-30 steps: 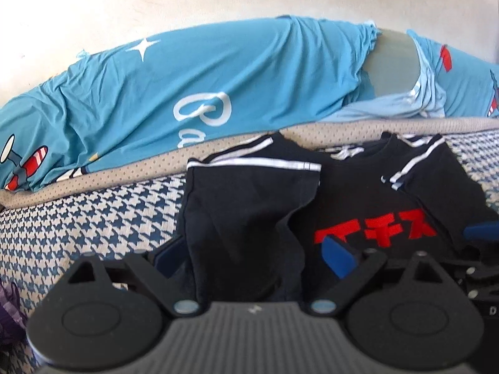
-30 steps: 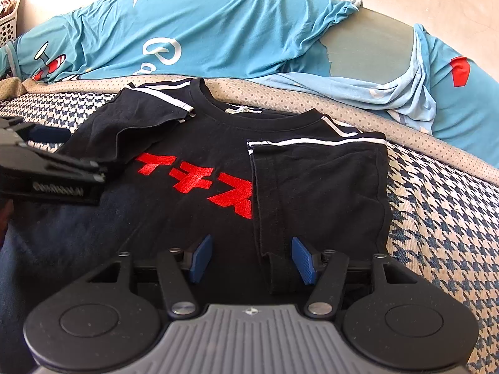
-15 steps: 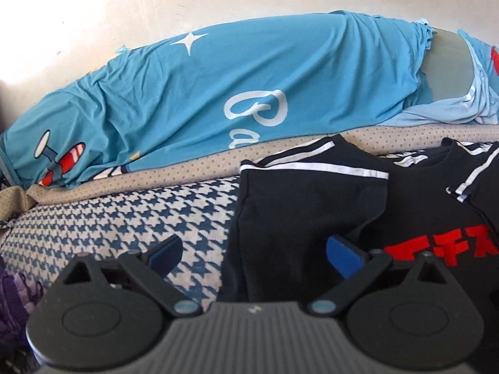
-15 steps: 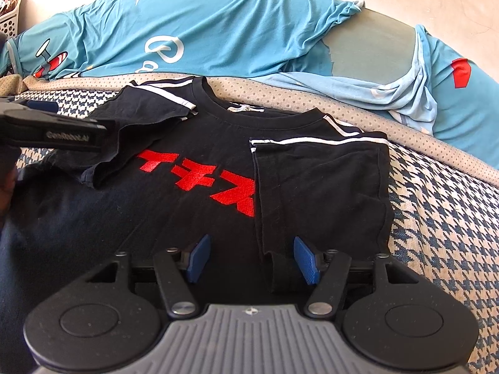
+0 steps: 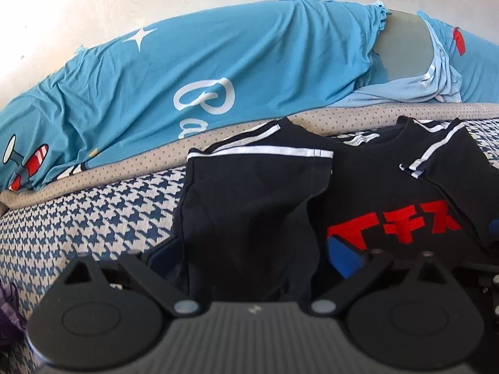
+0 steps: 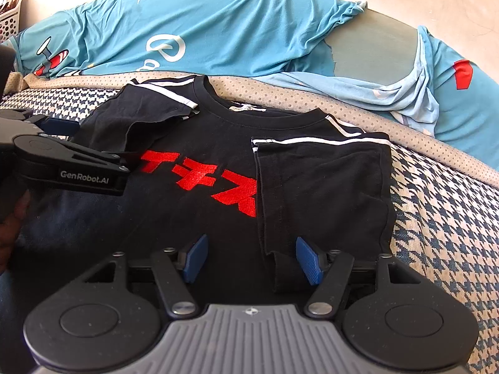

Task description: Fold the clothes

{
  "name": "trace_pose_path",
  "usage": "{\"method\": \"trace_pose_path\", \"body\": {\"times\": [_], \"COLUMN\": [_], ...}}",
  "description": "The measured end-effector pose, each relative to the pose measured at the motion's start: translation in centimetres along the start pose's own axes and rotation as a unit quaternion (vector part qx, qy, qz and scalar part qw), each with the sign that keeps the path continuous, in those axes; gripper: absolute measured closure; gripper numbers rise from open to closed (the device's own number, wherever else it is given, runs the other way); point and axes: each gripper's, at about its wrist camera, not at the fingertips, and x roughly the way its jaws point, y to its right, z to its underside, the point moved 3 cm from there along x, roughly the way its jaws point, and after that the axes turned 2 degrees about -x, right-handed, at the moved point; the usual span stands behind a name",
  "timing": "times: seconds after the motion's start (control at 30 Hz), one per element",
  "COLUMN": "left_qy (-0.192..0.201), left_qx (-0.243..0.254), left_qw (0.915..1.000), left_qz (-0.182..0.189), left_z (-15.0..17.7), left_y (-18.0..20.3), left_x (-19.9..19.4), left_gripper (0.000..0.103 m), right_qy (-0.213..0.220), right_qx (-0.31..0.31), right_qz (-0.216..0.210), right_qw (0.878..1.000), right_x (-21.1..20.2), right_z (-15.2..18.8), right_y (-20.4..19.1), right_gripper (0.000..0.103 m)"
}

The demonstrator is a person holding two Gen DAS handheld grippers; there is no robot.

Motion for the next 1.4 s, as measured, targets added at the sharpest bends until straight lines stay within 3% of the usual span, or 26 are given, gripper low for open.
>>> {"method": "trace_pose_path", "body": {"times": [0.17,0.27,0.47,0.67,0.9,1.13,1.4], "left_qy": [0.032,0.031,-0.036,-0.049,-0.069,-0.064,-0.08], "left_qx": [-0.042,-0.063,-0.062,-0.06,-0.046,0.011,0.042], "left_qw": [0.9986,0.9975,0.9972,0.9969,0.9965,0.9979,0.9959], "left_qz": [0.008,-0.006,-0.021,-0.012,-0.01,-0.004,-0.002], "left_z": [-1.3,-1.7,-0.3,0.1,0.2,0.6,1.8], "left_y": [-1.1,-2.2,-2.4,-1.7,-1.1,1.0,2.1], "left_x": [-1.5,-1.2,1.3,1.2,0.0,-3.3,-5.8], "left_gripper": [0.003,0.003,0.003,0.001,0.001,0.001,0.0], "right_qy": [0.013,0.011,0.006,0.003,-0.002,0.018,0.002], "right_qx": [0.02,0.022,0.014,0.011,0.025,0.067,0.1], "right_qz": [-0.003,-0.004,-0.004,-0.003,-0.005,-0.01,-0.015], "right_qw": [1.0,1.0,1.0,1.0,1.0,0.998,0.995], "right_x": [-0.4,-0.3,0.0,0.0,-0.5,-2.8,-4.0], "right_z": [-0.3,-0.4,-0.3,-0.2,-0.3,-0.5,0.2], "right_y": [0.5,0.5,0.2,0.1,0.2,1.2,2.2], "right_gripper": [0.041,0.041,0.041,0.041,0.041,0.041,0.04]}}
